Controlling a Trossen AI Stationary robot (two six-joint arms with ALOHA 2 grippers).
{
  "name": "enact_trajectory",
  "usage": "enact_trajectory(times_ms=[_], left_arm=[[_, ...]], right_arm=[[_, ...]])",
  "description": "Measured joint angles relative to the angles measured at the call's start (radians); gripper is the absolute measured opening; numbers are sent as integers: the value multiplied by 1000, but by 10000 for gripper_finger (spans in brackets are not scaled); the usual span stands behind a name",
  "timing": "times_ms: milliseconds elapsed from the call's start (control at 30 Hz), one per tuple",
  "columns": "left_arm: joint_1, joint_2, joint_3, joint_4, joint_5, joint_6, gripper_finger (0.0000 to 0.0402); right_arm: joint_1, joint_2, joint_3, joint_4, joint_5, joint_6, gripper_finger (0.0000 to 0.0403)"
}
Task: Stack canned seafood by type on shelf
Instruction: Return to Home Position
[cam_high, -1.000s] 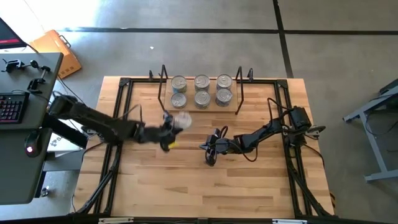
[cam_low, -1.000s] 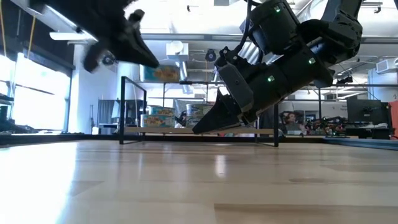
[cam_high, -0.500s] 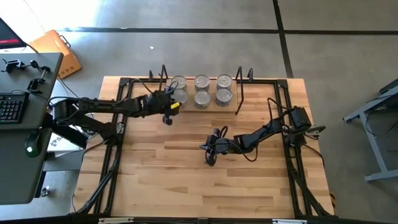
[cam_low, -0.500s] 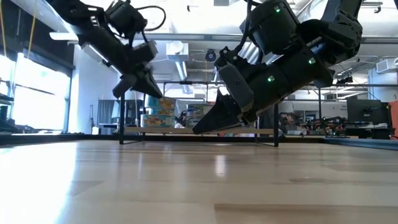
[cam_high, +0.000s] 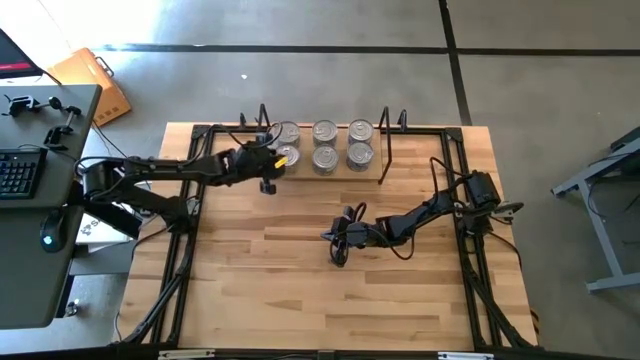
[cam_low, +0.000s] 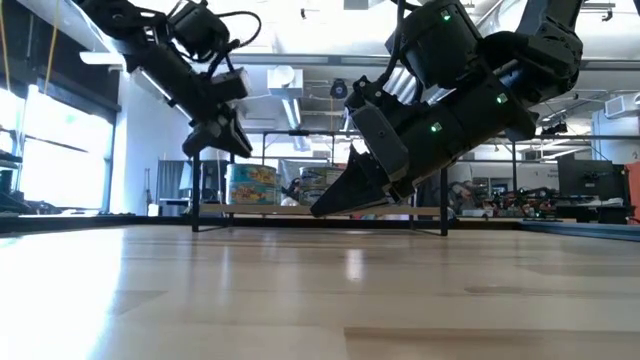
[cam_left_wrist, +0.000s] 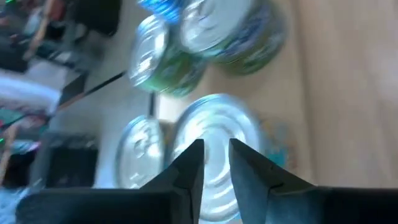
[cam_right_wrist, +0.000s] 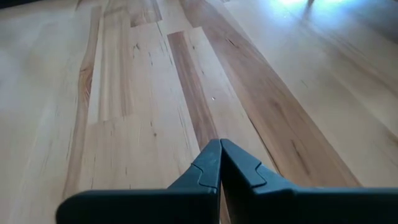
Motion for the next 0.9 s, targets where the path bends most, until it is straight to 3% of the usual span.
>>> enact_trajectory(times_ms=[100,267,367,467,600,733,900], left_arm=[[-16,-32,0,-3,-67,-31,78],[-106,-123,1,-5,-76,-147,84],[-199,-187,1,-25,-55,-282,79],[-296,-252,1,-88,-41,-441,74],[-414,-338,0,-204,-37,-632,69],[-497,-405,-20,-278,-41,-765,69],[-536,-479,-83,-301,-72,-903,68]], right_arm=[[0,0,0,0,0,0,0],[0,0,0,0,12,0,0],[13,-19,0,14,115,38,0],[50,-122,-1,2,150,-56,0],[117,-339,0,-190,144,-186,0],[165,-556,-6,-452,26,-333,0],[120,-810,-141,-592,-204,-328,0]])
